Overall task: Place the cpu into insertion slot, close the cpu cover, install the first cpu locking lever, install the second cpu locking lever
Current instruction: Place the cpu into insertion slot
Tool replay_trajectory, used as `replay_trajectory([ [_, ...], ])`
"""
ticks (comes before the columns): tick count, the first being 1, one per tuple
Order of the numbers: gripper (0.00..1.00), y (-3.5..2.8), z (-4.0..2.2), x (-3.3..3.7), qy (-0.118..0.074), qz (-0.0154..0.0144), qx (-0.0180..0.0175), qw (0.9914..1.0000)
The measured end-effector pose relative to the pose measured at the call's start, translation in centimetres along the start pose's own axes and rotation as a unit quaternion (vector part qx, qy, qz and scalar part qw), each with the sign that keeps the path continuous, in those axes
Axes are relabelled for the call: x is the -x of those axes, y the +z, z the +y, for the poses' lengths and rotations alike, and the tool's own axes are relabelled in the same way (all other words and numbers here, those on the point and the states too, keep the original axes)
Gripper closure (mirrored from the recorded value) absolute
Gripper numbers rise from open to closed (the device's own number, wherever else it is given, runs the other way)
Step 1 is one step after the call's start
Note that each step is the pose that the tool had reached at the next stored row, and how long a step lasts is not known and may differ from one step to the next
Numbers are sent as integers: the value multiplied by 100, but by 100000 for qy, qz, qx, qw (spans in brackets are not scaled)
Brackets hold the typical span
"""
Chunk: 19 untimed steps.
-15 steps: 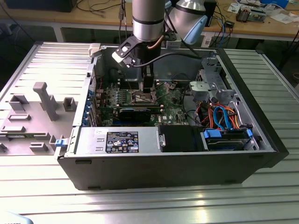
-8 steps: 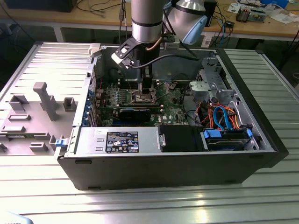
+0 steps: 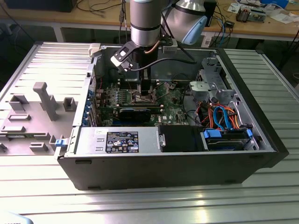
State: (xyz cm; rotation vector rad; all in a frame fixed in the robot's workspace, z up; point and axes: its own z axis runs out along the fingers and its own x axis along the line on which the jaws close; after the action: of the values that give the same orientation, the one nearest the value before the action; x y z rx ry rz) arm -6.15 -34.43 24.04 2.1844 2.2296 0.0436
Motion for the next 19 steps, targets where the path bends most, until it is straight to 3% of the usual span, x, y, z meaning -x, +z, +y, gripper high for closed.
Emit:
replay_trajectory([
  [8, 46, 144, -41, -13, 949, -30, 6, 99995],
  [19, 46, 268, -48, -14, 1060, -36, 6, 99994],
])
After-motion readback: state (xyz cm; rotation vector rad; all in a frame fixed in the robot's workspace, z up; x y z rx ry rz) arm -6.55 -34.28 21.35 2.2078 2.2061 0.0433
